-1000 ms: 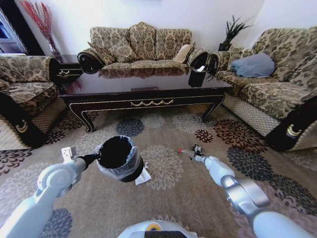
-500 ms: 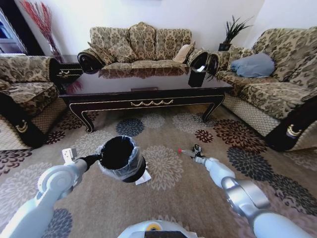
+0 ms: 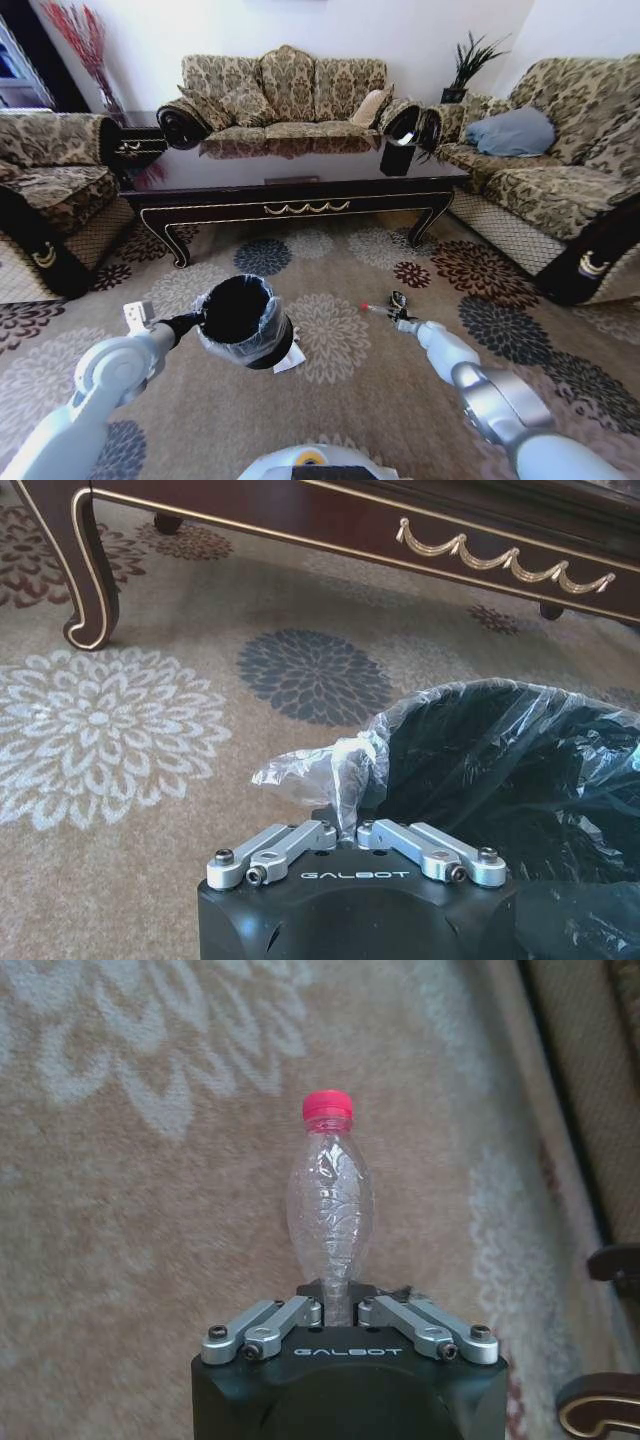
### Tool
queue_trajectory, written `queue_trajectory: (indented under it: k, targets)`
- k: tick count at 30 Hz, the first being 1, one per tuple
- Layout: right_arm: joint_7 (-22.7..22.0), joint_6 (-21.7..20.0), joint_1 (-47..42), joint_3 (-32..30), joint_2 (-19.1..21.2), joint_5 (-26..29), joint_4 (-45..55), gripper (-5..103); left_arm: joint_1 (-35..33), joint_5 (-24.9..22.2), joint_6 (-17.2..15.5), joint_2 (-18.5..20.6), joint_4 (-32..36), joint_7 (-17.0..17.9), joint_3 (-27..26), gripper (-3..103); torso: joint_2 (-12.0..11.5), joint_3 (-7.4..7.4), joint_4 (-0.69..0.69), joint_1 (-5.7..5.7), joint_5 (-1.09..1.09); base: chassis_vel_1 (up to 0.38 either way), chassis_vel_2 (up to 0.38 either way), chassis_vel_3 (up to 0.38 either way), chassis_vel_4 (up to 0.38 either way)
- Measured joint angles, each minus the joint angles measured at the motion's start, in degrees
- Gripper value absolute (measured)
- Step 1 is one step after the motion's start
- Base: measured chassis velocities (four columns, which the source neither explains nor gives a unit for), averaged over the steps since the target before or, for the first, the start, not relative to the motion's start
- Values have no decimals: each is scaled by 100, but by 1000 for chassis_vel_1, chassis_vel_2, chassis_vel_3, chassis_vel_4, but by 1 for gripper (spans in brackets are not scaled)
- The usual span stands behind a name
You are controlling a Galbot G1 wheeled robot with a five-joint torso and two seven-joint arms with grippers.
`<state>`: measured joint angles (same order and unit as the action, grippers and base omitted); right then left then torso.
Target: Move to the front of the table and pick up the trash from the floor, then place it into the trash bin.
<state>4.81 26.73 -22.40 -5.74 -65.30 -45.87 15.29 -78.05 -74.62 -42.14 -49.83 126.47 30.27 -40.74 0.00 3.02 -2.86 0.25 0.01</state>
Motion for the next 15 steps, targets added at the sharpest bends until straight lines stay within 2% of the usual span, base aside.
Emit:
queue_trajectory:
  k: [3,7,9,10,11,13,14,15]
  targets:
    - [-56,392,-231,-129,246,234,275,12,16,44,0,-3,-79,2,37,4,0,0,-3,0,1,0,0,0,0]
    - [-75,605,-417,-285,440,396,511,12,46,73,0,29,-157,1,69,4,0,0,0,0,-3,0,0,0,0]
    - [10,670,-716,-266,710,960,1023,12,171,98,0,89,-256,-3,186,4,0,-1,1,0,2,0,0,0,0]
    - [10,670,-716,-266,710,960,1023,12,171,98,0,89,-256,-3,186,4,0,-1,1,0,2,0,0,0,0]
    - [52,648,-827,-234,802,1206,1238,12,235,143,0,112,-306,-13,261,4,0,-1,0,0,1,0,0,0,0]
    - [224,353,-1311,-159,1136,2289,2225,12,459,304,0,163,-491,-39,531,4,0,-1,-3,0,-1,0,0,0,0]
    - [305,161,-1558,-149,1287,2773,2738,12,537,340,0,168,-550,-41,623,4,0,-1,-1,0,0,0,0,0,0]
    - [305,161,-1558,-149,1287,2773,2738,12,537,340,0,168,-550,-41,623,4,0,-1,-1,0,0,0,0,0,0]
